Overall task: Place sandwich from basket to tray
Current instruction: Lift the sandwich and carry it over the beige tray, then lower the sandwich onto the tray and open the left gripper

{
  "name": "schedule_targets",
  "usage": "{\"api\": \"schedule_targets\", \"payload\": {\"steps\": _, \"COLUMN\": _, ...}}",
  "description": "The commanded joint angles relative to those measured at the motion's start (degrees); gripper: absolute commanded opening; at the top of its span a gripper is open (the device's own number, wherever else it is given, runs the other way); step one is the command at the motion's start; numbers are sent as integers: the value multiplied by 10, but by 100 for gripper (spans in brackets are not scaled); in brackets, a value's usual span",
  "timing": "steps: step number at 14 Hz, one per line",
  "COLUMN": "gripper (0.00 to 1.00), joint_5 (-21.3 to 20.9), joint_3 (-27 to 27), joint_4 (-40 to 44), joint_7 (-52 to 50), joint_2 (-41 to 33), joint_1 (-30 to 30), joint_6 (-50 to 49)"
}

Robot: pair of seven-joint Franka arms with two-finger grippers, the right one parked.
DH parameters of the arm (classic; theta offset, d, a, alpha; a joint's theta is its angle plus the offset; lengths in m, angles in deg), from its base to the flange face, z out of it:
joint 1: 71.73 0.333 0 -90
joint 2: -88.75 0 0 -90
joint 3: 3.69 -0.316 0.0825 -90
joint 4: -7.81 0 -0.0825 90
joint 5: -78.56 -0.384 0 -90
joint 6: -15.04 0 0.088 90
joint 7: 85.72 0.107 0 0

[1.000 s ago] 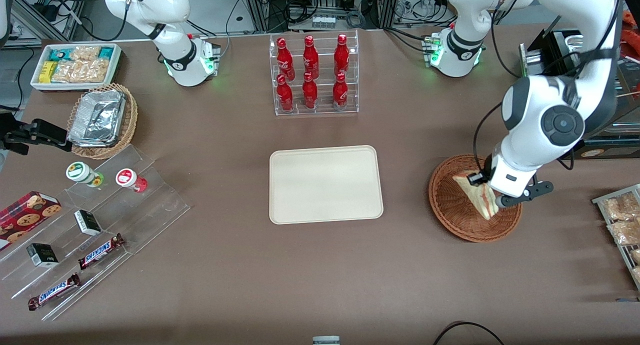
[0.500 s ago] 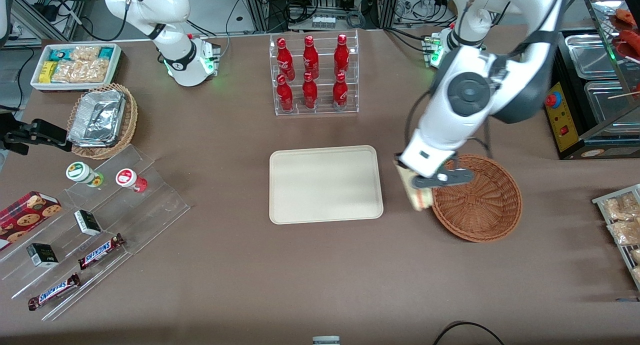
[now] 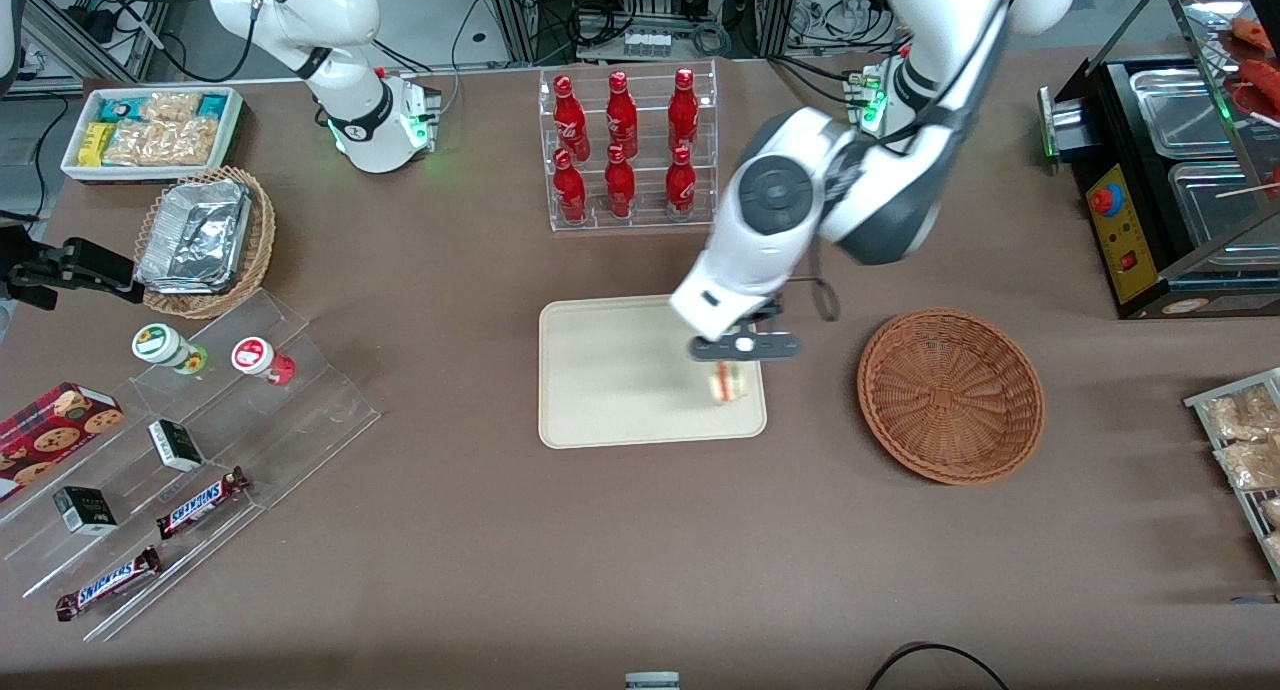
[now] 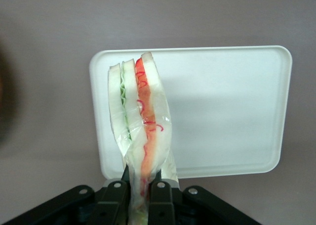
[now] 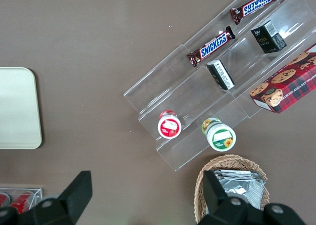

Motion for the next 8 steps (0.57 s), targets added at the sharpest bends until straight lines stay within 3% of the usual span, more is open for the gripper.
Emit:
{"api": "schedule_targets", "payload": {"steps": 1, "gripper": 0, "joint_5": 8, "joint_3": -9, "joint_4": 26, "joint_7": -14, "joint_2": 37, "joint_1": -31, "joint_6": 22}}
{"api": "schedule_targets", "payload": {"steps": 8, "gripper": 0, "joint_5": -1, "joint_3": -9, "joint_4": 24, "joint_7": -5, "joint_2": 110, "joint_1": -86, "joint_6": 85}}
